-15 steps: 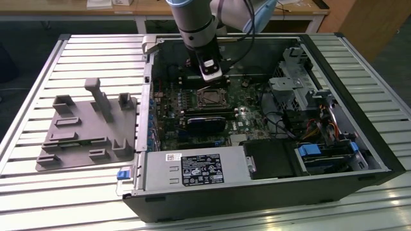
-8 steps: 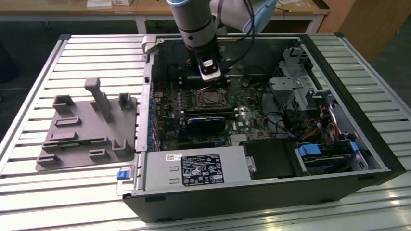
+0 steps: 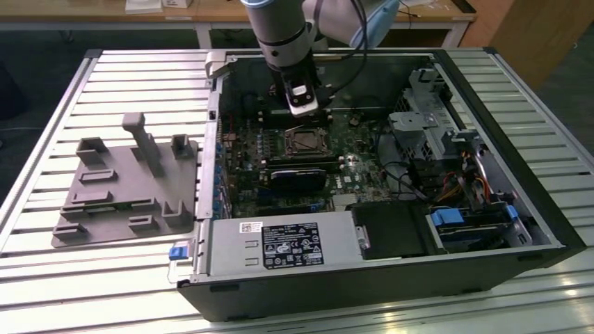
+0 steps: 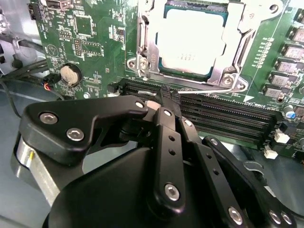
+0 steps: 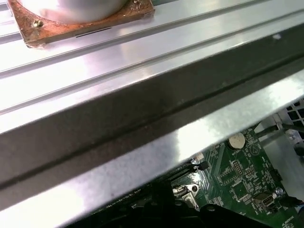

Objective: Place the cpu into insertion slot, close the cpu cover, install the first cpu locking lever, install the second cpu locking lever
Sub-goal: 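Install the first cpu locking lever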

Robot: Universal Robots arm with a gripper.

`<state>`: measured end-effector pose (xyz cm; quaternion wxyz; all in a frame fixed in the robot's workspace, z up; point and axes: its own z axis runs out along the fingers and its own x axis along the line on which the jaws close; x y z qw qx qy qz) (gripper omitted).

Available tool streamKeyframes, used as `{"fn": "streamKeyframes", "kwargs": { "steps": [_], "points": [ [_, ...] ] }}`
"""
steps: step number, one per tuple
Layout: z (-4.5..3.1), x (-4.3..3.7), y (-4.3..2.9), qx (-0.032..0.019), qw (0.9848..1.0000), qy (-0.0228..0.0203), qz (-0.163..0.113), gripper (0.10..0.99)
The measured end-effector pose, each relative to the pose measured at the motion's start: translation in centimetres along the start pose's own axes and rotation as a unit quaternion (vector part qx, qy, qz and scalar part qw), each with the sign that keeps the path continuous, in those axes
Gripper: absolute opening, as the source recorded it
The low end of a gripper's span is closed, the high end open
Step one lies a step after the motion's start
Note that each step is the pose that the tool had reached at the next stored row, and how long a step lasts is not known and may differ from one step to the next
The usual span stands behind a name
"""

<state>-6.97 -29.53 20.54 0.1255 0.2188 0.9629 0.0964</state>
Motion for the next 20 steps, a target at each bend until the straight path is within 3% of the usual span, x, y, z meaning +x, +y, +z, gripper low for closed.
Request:
{"fn": "streamKeyframes", "kwargs": {
  "steps": [8,15,20],
  "points": [
    [0.18,0.22,0.36,0.0022,1.0,-0.003,-0.001,0.102],
    [0.32,0.26,0.32,0.0099,0.9999,-0.0082,0.001,0.102],
    [0.46,0.3,0.33,0.0119,0.9999,-0.0098,0.004,0.102]
  ]
}}
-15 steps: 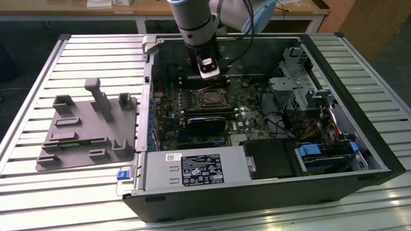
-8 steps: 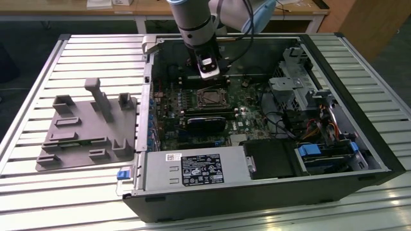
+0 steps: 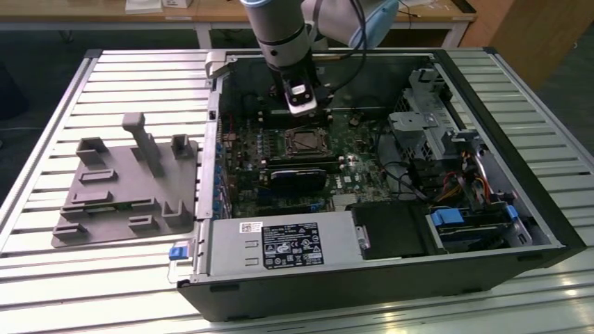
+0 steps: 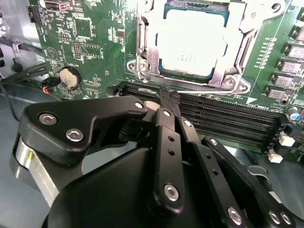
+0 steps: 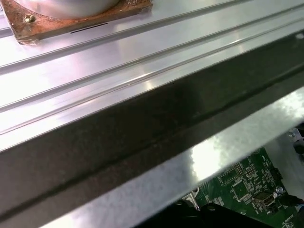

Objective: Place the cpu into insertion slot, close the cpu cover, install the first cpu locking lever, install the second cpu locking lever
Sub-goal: 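Install the first cpu locking lever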

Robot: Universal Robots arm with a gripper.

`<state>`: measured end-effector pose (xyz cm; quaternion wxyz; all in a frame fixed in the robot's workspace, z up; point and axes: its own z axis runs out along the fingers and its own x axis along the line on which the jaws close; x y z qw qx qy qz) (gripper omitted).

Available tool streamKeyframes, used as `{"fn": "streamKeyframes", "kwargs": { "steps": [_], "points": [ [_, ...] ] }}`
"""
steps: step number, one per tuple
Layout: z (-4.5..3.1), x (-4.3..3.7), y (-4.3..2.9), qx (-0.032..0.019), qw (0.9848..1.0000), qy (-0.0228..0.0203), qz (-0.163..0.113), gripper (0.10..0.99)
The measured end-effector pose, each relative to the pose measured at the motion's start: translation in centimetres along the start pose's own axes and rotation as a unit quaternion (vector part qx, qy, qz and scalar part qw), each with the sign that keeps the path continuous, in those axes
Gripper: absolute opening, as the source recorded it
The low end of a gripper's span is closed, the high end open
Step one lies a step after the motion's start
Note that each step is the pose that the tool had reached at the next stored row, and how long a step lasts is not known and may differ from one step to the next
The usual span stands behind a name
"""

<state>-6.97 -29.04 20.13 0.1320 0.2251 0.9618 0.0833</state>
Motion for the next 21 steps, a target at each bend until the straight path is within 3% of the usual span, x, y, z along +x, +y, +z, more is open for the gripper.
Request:
{"fn": "streamKeyframes", "kwargs": {
  "steps": [21],
  "points": [
    [0.82,0.19,-0.18,0.008,0.9998,-0.0064,0.019,0.102]
  ]
}}
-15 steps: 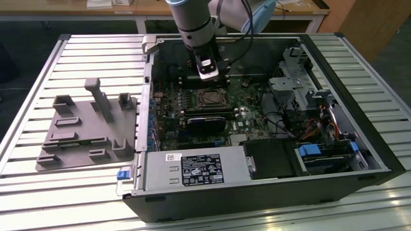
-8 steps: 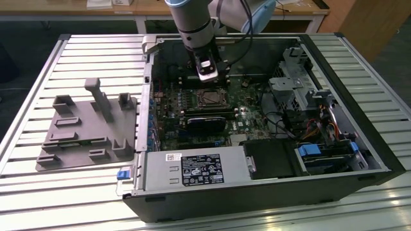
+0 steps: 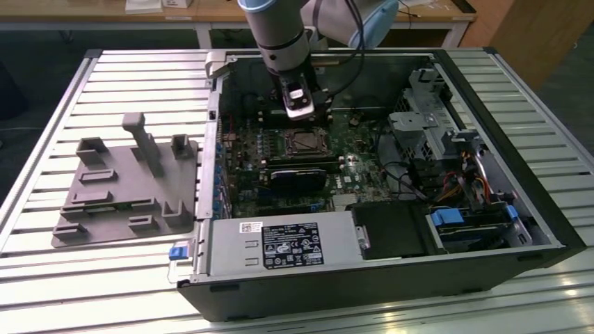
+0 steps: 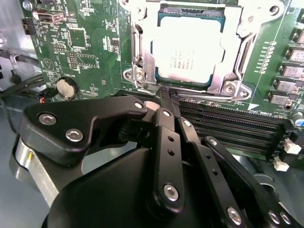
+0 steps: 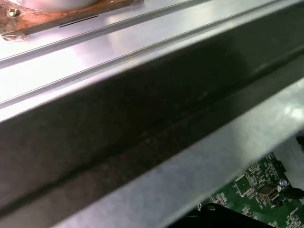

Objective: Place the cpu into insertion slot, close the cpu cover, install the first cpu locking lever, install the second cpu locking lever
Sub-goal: 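Install the first cpu locking lever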

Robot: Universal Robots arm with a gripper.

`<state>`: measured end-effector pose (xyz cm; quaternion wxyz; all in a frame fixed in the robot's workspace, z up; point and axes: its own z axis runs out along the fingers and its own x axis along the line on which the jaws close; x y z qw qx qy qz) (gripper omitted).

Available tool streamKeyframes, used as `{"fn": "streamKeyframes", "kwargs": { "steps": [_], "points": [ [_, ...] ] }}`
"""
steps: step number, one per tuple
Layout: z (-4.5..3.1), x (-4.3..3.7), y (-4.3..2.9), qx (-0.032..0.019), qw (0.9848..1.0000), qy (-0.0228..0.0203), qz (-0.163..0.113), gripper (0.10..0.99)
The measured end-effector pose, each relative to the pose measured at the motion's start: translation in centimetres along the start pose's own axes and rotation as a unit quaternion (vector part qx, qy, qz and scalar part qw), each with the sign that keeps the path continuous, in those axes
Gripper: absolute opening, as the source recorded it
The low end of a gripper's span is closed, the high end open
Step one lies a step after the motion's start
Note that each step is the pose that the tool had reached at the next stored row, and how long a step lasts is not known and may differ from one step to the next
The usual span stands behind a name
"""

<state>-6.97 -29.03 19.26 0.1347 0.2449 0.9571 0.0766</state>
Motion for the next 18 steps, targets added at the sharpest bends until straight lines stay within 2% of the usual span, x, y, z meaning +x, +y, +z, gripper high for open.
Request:
{"fn": "streamKeyframes", "kwargs": {
  "steps": [9,14,18],
  "points": [
    [0.29,0.07,-0.08,0.0012,1.0,-0.001,0.005,0.102],
    [0.31,0.07,-0.08,-0.0047,1.0,0.0021,0.007,0.102],
    [0.32,0.08,-0.07,-0.0055,1.0,0.0025,0.007,0.102]
  ]
}}
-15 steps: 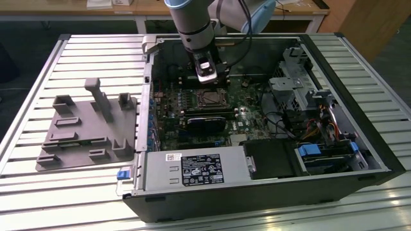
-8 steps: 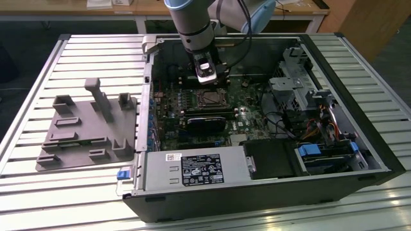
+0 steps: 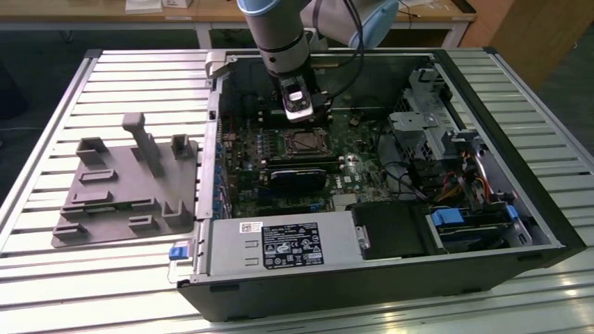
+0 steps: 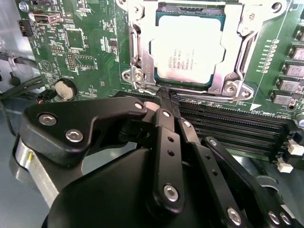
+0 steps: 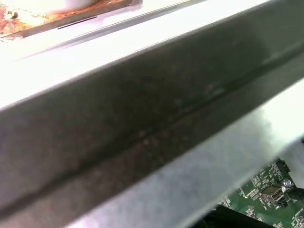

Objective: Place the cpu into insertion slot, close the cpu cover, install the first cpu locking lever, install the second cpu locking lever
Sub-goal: 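Install the first cpu locking lever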

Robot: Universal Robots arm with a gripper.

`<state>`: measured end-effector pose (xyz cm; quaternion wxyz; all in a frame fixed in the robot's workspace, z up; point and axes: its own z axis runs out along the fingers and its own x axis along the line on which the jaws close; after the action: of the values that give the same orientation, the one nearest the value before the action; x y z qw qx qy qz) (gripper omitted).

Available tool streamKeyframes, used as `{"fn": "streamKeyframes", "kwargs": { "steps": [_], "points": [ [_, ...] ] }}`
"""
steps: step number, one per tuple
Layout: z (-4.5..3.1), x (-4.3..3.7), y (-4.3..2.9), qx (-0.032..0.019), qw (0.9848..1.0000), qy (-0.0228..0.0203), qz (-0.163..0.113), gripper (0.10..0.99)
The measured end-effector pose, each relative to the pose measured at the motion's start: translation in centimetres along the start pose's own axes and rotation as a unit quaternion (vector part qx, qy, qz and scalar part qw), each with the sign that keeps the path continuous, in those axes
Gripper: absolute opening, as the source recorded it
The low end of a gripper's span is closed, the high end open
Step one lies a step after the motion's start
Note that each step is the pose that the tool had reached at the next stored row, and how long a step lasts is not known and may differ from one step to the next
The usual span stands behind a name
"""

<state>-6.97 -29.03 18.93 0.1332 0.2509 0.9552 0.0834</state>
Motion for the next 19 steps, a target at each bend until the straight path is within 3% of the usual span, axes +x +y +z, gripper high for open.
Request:
{"fn": "streamKeyframes", "kwargs": {
  "steps": [4,13,19],
  "points": [
    [-0.45,-0.1,0.11,0.0003,1.0,-0.0001,0.0,0.102],
    [-2.89,-0.65,0.69,0.0004,1.0,-0.0001,0.0,0.102],
    [-2.93,-0.66,0.7,0.0007,1.0,0.0005,0.0,0.102]
  ]
}}
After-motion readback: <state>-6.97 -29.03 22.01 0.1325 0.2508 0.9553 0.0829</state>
